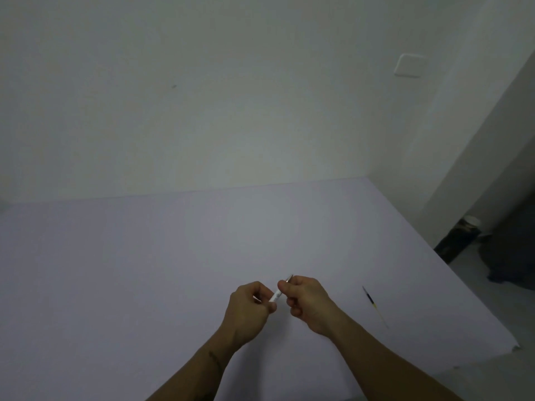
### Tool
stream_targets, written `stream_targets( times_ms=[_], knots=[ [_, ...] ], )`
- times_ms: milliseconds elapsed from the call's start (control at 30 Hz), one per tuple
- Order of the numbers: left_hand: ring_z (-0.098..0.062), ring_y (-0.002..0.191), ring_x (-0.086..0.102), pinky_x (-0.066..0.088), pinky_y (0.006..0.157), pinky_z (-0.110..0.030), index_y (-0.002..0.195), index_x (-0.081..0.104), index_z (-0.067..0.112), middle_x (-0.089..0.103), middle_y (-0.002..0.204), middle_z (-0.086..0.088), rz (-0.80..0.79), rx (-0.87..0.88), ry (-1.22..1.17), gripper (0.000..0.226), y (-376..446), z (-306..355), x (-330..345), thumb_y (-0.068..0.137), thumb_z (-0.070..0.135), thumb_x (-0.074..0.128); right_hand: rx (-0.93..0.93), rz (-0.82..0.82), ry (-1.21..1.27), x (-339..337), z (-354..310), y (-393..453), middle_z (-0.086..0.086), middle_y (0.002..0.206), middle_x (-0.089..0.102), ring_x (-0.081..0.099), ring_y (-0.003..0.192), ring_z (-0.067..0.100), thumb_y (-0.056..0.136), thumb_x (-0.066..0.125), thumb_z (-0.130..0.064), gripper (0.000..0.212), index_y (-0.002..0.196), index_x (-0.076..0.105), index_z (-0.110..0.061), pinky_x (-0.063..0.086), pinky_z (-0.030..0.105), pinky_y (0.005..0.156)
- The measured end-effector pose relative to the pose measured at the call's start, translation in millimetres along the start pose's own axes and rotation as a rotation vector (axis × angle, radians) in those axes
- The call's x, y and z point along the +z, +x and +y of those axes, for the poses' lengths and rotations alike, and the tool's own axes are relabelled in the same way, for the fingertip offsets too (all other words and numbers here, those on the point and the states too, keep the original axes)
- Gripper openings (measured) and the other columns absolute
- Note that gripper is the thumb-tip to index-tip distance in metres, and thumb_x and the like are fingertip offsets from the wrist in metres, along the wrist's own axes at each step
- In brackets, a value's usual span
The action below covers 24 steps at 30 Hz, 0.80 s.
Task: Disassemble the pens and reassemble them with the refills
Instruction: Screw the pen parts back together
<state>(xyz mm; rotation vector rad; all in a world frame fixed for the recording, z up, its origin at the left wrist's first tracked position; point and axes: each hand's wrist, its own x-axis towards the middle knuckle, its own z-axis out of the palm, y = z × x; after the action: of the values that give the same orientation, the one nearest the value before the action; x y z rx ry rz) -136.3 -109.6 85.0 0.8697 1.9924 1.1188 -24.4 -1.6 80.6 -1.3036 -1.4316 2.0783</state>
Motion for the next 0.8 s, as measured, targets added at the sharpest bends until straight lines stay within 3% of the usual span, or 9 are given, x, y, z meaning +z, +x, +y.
stream_targets(
  times_ms=[67, 167, 267, 433, 567, 667, 733, 800],
  knots=[
    [-0.014, 0.067, 0.058, 0.047, 0.061, -0.024, 0.074, 0.067, 0.019, 0.065, 0.075, 0.0, -0.008, 0.001, -0.002, 0.015, -1.0, -0.1, -0.1, 0.08, 0.007, 0.073, 0.007, -0.002, -0.02, 1.3, 0.7, -0.8, 0.003, 0.058, 0.045, 0.04, 0.049, 0.013, 0.088, 0.068, -0.013, 0.026, 0.064, 0.059, -0.012, 0.033, 0.024, 0.042],
    [-0.014, 0.065, 0.057, 0.046, 0.059, -0.024, 0.074, 0.067, 0.017, 0.065, 0.075, 0.0, -0.007, -0.004, -0.008, 0.013, -1.4, 1.5, -1.5, 0.08, 0.007, 0.073, 0.052, -0.068, 0.042, 1.2, -2.2, -4.6, 0.004, 0.064, 0.05, 0.044, 0.053, 0.013, 0.09, 0.064, -0.012, 0.009, 0.083, 0.066, -0.008, 0.033, 0.023, 0.045],
    [-0.011, 0.061, 0.055, 0.044, 0.055, -0.021, 0.074, 0.067, 0.017, 0.065, 0.074, 0.001, 0.005, -0.008, -0.004, 0.013, -0.7, 2.9, -2.8, 0.08, 0.007, 0.073, 0.095, -0.134, 0.156, -4.0, -3.3, -5.1, 0.004, 0.068, 0.056, 0.048, 0.057, 0.013, 0.093, 0.057, -0.007, 0.019, 0.105, 0.072, -0.005, 0.034, 0.024, 0.049],
    [-0.011, 0.061, 0.055, 0.044, 0.056, -0.021, 0.075, 0.067, 0.017, 0.064, 0.074, 0.0, 0.002, -0.003, 0.001, 0.013, -1.5, 3.2, -2.3, 0.081, 0.008, 0.073, 0.043, -0.053, 0.059, -2.1, -3.9, -2.8, 0.003, 0.063, 0.051, 0.044, 0.056, 0.012, 0.091, 0.062, -0.006, 0.012, 0.087, 0.072, -0.003, 0.035, 0.023, 0.046],
    [-0.012, 0.062, 0.057, 0.045, 0.057, -0.022, 0.075, 0.067, 0.018, 0.065, 0.074, 0.001, -0.007, 0.003, -0.002, 0.013, -2.1, 4.1, -0.7, 0.081, 0.009, 0.073, 0.022, 0.018, -0.011, 0.3, -2.2, -1.8, 0.003, 0.061, 0.042, 0.038, 0.054, 0.013, 0.088, 0.07, -0.016, 0.023, 0.07, 0.056, -0.011, 0.032, 0.024, 0.045],
    [-0.013, 0.064, 0.058, 0.046, 0.057, -0.022, 0.073, 0.066, 0.019, 0.065, 0.075, 0.001, -0.005, 0.004, -0.001, 0.015, -1.7, 4.7, -1.2, 0.08, 0.008, 0.073, 0.04, -0.01, -0.003, 0.7, -3.1, -4.3, 0.003, 0.063, 0.044, 0.04, 0.054, 0.013, 0.089, 0.068, -0.017, 0.017, 0.076, 0.059, -0.01, 0.032, 0.024, 0.044],
    [-0.012, 0.061, 0.056, 0.045, 0.056, -0.022, 0.072, 0.066, 0.019, 0.065, 0.073, 0.001, -0.002, -0.003, -0.006, 0.016, -0.8, 4.1, -2.6, 0.079, 0.007, 0.073, 0.064, -0.076, 0.077, -0.9, -5.1, -5.8, 0.003, 0.066, 0.05, 0.044, 0.056, 0.012, 0.091, 0.064, -0.014, 0.008, 0.093, 0.068, -0.006, 0.033, 0.023, 0.046],
    [-0.011, 0.059, 0.055, 0.045, 0.055, -0.022, 0.071, 0.066, 0.02, 0.064, 0.072, 0.001, 0.005, -0.011, -0.004, 0.017, -0.3, 2.9, -3.9, 0.079, 0.007, 0.073, 0.072, -0.118, 0.141, -5.4, -6.7, -5.6, 0.002, 0.067, 0.055, 0.047, 0.058, 0.012, 0.093, 0.058, -0.007, 0.019, 0.106, 0.072, -0.006, 0.034, 0.023, 0.048]
  ],
)
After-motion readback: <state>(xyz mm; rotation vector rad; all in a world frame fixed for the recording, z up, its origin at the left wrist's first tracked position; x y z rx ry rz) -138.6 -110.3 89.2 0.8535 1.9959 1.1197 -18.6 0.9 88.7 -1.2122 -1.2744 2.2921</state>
